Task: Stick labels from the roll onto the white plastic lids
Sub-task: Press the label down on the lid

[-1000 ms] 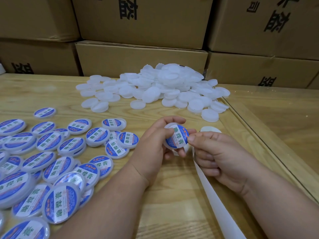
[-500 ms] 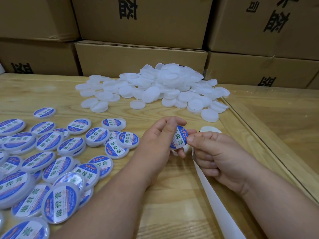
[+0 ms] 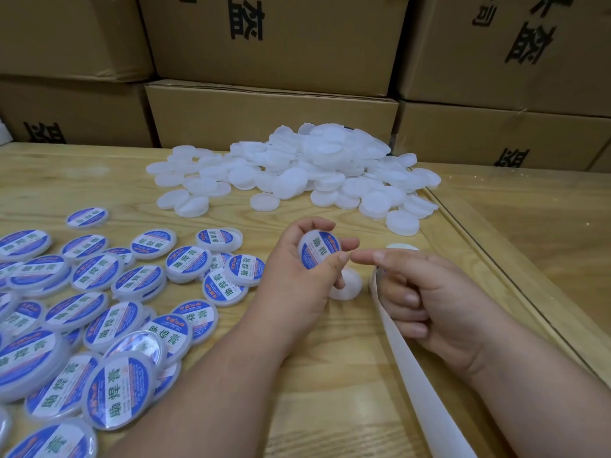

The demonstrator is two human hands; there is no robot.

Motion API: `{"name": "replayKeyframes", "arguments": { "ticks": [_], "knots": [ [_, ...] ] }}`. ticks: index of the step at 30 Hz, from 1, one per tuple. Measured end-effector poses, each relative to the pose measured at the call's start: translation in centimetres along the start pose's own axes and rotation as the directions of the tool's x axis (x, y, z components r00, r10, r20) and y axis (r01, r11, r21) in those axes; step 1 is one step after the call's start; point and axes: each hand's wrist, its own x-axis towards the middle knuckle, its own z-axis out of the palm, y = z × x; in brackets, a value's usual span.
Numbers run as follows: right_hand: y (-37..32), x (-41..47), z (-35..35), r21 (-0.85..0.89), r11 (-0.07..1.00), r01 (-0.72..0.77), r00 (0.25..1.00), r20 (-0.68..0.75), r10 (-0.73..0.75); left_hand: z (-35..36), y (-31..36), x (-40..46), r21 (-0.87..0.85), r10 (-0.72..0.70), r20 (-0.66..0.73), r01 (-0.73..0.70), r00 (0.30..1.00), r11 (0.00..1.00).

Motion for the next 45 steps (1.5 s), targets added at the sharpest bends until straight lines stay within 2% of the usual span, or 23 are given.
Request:
{"name": "replayKeyframes", "arguments": {
  "ticks": [4,7,9,13,16,18,22,24,26,28,30,31,32,33,34,35,36,37,39,41,45],
  "knots": [
    [-0.6,0.1,-0.8,0.109,0.962,0.252,0.954,-0.192,-0.228,-0.1,0.3,0.0,-0.020,-0.042,-0.082,0.040,0.996,0.999],
    [-0.8,0.1,-1.3,0.061,0.919,0.391,0.882,-0.311,-0.354,0.2,0.8,0.0,-0.101,-0.119,-0.154,0.105,0.981,0.989],
    [-0.6,0.0,-1.3,-0.036,0.913,0.407,0.854,-0.339,-0.394,0.1,0.9,0.1,-0.207,-0.167,-0.175,0.129,0.970,0.970],
    [0.3,-0.3,-1.0,-0.328,0.874,0.358,0.830,-0.316,-0.459,0.1,1.0,0.3,-0.329,-0.215,-0.240,0.129,0.947,0.936],
    [1.2,-0.2,-0.8,-0.608,0.721,0.333,0.800,-0.222,-0.557,0.2,1.4,0.3,-0.418,-0.258,-0.274,0.127,0.926,0.899],
    [1.4,-0.2,-0.5,-0.721,0.619,0.311,0.811,-0.138,-0.568,0.0,1.4,0.4,-0.443,-0.273,-0.328,0.108,0.905,0.890],
    [1.5,-0.2,0.0,-0.749,0.584,0.313,0.833,-0.079,-0.548,-0.8,1.1,0.8,-0.567,-0.315,-0.421,0.025,0.851,0.823],
    [1.4,-0.2,0.1,-0.753,0.577,0.315,0.826,-0.081,-0.557,-1.2,1.1,1.0,-0.633,-0.333,-0.420,-0.010,0.844,0.774],
    [1.3,-0.3,0.1,-0.757,0.570,0.319,0.818,-0.085,-0.570,-1.2,1.3,1.0,-0.639,-0.337,-0.405,0.001,0.850,0.769],
    [1.2,-0.3,0.1,-0.763,0.566,0.313,0.814,-0.092,-0.574,-0.6,1.3,0.8,-0.522,-0.271,-0.409,0.020,0.871,0.853],
    [1.2,-0.3,0.1,-0.772,0.562,0.299,0.810,-0.106,-0.577,0.3,0.9,0.3,-0.222,-0.120,-0.386,0.034,0.915,0.975],
    [1.2,-0.3,0.0,-0.778,0.558,0.289,0.807,-0.116,-0.580,0.7,0.5,0.0,-0.026,-0.034,-0.337,0.027,0.941,0.999],
    [1.2,-0.2,0.0,-0.785,0.554,0.275,0.804,-0.129,-0.581,1.1,0.1,-0.3,0.197,0.051,-0.266,0.003,0.963,0.980],
    [1.2,-0.2,-0.1,-0.792,0.553,0.259,0.802,-0.142,-0.580,1.5,-0.2,-0.6,0.434,0.128,-0.177,-0.039,0.976,0.900],
    [1.2,-0.2,-0.2,-0.798,0.552,0.242,0.802,-0.156,-0.577,1.7,-0.5,-0.9,0.651,0.188,-0.082,-0.090,0.979,0.754],
    [1.1,-0.1,-0.2,-0.800,0.554,0.229,0.802,-0.168,-0.573,1.8,-0.7,-1.1,0.784,0.213,-0.005,-0.129,0.977,0.607],
    [1.1,-0.1,-0.3,-0.800,0.559,0.218,0.803,-0.178,-0.568,1.9,-0.7,-1.2,0.847,0.198,0.040,-0.138,0.979,0.513],
    [1.1,0.0,-0.3,-0.798,0.565,0.210,0.804,-0.188,-0.564,1.9,-0.6,-1.3,0.876,0.154,0.056,-0.123,0.986,0.466],
    [1.2,0.1,-0.2,-0.793,0.575,0.199,0.806,-0.202,-0.557,1.7,-0.8,-1.2,0.901,0.070,0.075,-0.098,0.995,0.422],
    [1.4,0.1,-0.2,-0.788,0.584,0.194,0.805,-0.212,-0.554,1.6,-1.1,-1.1,0.921,0.050,0.105,-0.116,0.993,0.373],
    [1.3,0.1,-0.3,-0.787,0.589,0.187,0.801,-0.224,-0.554,1.6,-1.2,-0.9,0.903,0.105,0.067,-0.105,0.992,0.417]
  ]
}}
